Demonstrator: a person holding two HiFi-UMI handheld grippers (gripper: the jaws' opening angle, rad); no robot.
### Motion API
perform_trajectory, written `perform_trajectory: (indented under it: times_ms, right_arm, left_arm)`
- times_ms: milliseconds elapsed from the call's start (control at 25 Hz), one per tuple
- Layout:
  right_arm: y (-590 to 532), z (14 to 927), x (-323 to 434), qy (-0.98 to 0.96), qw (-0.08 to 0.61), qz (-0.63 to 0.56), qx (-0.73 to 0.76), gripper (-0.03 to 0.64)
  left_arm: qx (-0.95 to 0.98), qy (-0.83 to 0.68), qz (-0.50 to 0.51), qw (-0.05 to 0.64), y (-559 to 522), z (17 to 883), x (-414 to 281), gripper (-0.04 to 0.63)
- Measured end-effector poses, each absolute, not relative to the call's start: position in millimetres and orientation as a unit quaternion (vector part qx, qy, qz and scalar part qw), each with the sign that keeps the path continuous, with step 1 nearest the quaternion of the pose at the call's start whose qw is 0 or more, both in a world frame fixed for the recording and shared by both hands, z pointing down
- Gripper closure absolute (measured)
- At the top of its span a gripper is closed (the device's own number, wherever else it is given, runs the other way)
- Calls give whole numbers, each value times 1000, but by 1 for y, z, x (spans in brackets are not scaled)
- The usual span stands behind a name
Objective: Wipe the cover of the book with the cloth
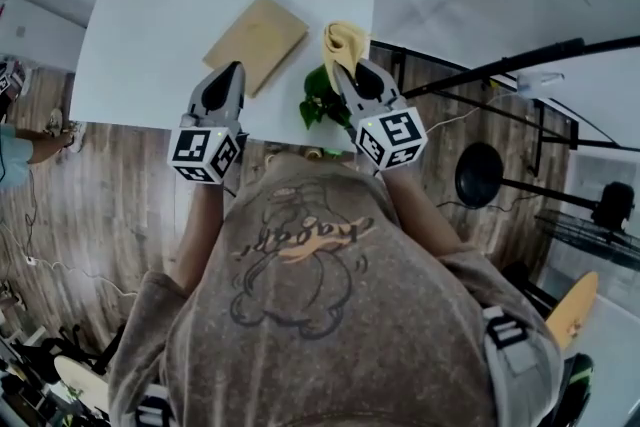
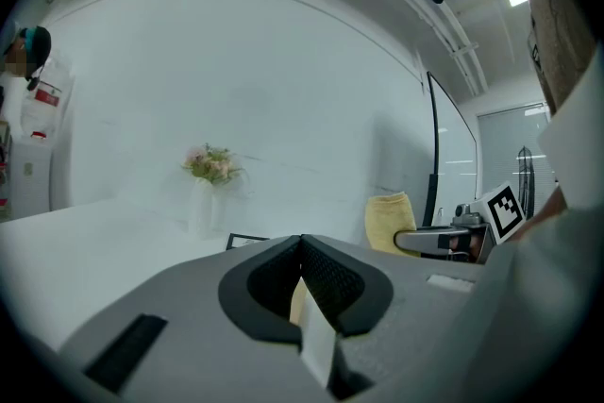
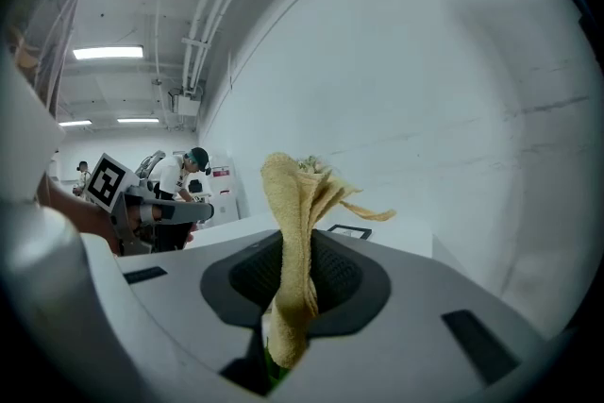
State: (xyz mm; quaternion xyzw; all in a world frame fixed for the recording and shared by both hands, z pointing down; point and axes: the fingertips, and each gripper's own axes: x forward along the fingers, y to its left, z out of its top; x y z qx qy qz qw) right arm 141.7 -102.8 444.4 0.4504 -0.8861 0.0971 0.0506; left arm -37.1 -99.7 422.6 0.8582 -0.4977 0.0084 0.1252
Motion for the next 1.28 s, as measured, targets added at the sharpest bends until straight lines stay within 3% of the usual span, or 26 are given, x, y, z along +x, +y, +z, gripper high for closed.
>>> perform_trajectory:
  times_ms: [1280]
  right_arm:
    - [-112,445,130,-887,51,111,446,554]
  left_arm:
    - [842,-518,-10,152,-102,424,-48,592]
